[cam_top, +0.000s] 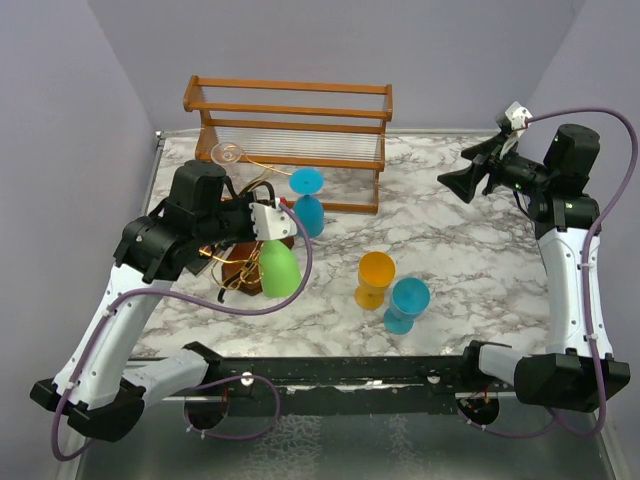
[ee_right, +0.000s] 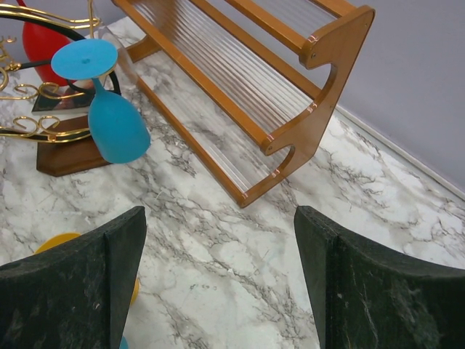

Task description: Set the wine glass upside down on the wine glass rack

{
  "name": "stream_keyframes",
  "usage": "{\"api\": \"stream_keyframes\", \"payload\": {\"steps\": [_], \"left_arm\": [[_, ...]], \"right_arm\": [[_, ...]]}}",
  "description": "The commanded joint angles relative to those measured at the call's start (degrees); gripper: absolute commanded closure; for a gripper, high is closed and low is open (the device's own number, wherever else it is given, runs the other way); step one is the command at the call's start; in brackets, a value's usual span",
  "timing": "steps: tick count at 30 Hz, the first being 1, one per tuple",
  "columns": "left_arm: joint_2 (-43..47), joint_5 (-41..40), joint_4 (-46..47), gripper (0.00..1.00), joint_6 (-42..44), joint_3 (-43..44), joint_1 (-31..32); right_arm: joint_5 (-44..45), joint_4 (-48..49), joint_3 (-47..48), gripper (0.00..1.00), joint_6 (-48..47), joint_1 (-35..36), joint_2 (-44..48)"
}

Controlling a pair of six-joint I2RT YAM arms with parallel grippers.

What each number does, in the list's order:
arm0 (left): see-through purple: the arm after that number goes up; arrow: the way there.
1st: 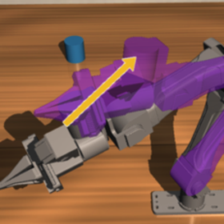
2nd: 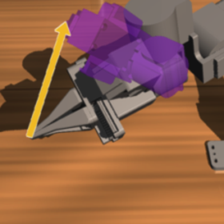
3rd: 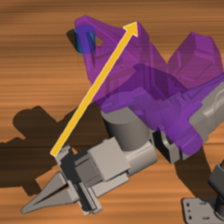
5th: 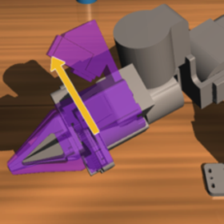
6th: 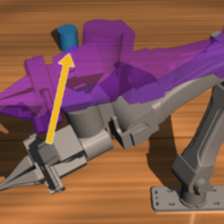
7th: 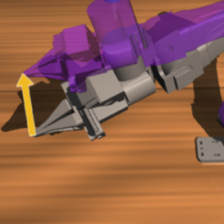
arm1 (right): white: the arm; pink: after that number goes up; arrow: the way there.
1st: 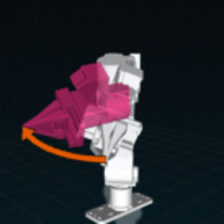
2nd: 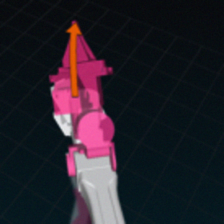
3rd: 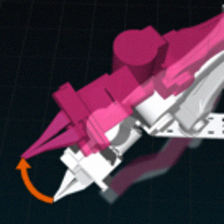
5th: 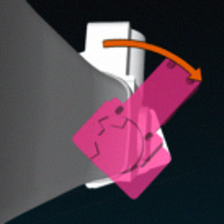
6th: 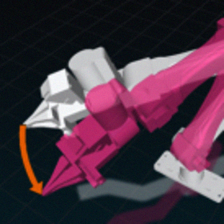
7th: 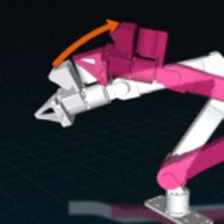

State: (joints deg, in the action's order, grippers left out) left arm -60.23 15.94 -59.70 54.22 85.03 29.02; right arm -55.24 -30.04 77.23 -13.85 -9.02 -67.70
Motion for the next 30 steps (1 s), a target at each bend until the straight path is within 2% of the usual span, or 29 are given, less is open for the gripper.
{"api": "stream_keyframes", "payload": {"steps": [1,19,30], "left_arm": [[0.0,-3.4,3.3,0.94,1.9,-1.4,0.6],[-2.3,-9.4,9.6,0.94,6.1,-4.6,2.8],[-3.1,-9.5,10.5,0.93,8.2,-5.6,4.4]], "right_arm": [[-0.8,-1.6,2.0,0.18,-0.7,-0.2,0.8],[-0.7,-0.7,0.6,0.18,-0.9,-0.2,0.6],[-0.4,-0.7,0.5,0.18,-0.8,-0.2,1.0]]}}
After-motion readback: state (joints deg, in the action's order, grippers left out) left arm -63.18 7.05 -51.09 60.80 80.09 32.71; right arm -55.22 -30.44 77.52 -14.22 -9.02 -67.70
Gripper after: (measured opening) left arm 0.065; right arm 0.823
